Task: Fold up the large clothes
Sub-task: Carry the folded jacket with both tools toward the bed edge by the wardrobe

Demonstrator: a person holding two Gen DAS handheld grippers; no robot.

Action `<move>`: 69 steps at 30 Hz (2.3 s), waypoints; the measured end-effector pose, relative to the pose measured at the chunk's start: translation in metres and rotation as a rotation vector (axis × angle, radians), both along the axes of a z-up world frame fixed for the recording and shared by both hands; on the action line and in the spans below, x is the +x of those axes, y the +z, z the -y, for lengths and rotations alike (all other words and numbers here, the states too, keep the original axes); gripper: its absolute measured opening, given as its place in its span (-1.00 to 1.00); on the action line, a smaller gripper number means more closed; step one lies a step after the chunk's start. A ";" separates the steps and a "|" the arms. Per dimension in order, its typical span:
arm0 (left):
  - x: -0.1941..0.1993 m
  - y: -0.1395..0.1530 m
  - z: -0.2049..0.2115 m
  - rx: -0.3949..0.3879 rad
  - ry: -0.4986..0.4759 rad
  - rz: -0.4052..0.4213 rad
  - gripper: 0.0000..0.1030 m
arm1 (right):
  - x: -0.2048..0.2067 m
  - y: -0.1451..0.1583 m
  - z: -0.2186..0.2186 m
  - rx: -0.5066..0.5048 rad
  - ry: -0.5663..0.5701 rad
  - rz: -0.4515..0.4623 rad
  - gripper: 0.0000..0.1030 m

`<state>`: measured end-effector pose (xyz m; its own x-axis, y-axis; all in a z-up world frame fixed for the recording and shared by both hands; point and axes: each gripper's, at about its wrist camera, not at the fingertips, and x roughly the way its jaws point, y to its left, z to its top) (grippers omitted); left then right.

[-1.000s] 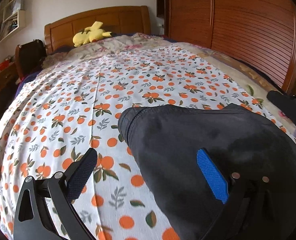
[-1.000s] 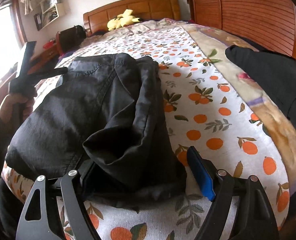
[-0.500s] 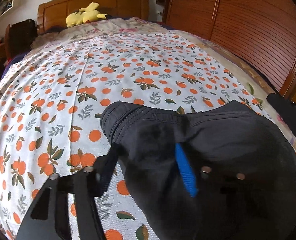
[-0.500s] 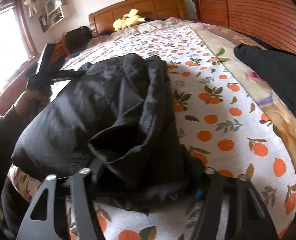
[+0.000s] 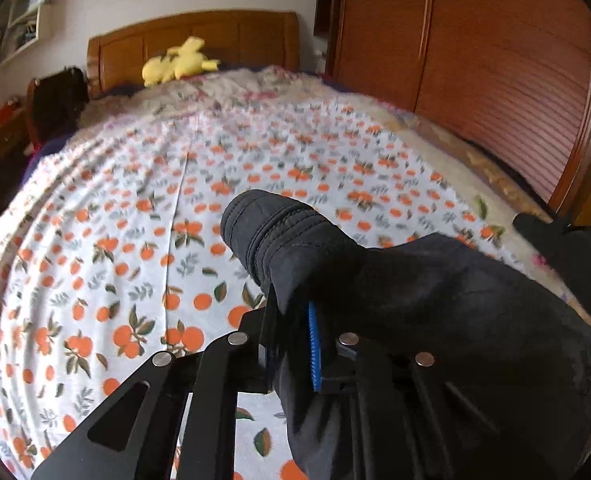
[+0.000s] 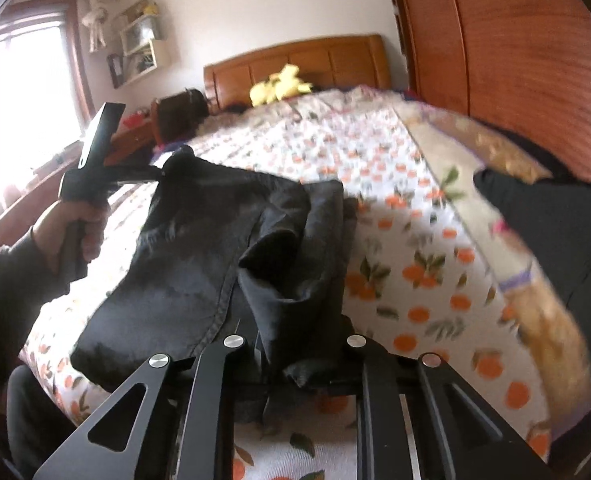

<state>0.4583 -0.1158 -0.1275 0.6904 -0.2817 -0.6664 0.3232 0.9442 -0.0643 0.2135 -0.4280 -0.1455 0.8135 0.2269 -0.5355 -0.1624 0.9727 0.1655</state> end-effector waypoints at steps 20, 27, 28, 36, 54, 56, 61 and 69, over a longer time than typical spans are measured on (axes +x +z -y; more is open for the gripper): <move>-0.055 0.114 0.208 -0.036 -0.195 0.189 -0.78 | -0.045 0.096 0.142 -0.132 -0.169 0.219 -0.74; -0.060 0.152 0.310 -0.084 -0.287 0.225 -0.77 | -0.073 0.142 0.214 -0.184 -0.295 0.292 -0.75; -0.060 0.158 0.326 -0.093 -0.300 0.228 -0.77 | -0.076 0.146 0.224 -0.189 -0.314 0.299 -0.75; -0.056 0.149 0.434 -0.112 -0.416 0.175 -0.77 | -0.099 0.135 0.296 -0.204 -0.484 0.259 -0.74; -0.121 0.120 0.414 0.011 -0.444 0.266 -1.00 | -0.112 0.081 0.343 -0.286 -0.703 0.114 0.69; -0.130 0.119 0.403 0.015 -0.444 0.268 -0.98 | -0.116 0.090 0.339 -0.265 -0.693 0.130 0.69; -0.157 0.115 0.374 0.020 -0.443 0.279 0.12 | -0.105 0.101 0.314 -0.285 -0.605 0.146 0.43; -0.210 0.110 0.341 0.022 -0.481 0.327 0.95 | -0.066 0.084 0.302 -0.257 -0.546 0.066 0.22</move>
<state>0.2478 -0.4568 -0.0177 0.6590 -0.6032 -0.4494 0.7159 0.6862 0.1287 0.1477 -0.7302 -0.0618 0.8091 -0.3628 -0.4623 0.3697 0.9258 -0.0795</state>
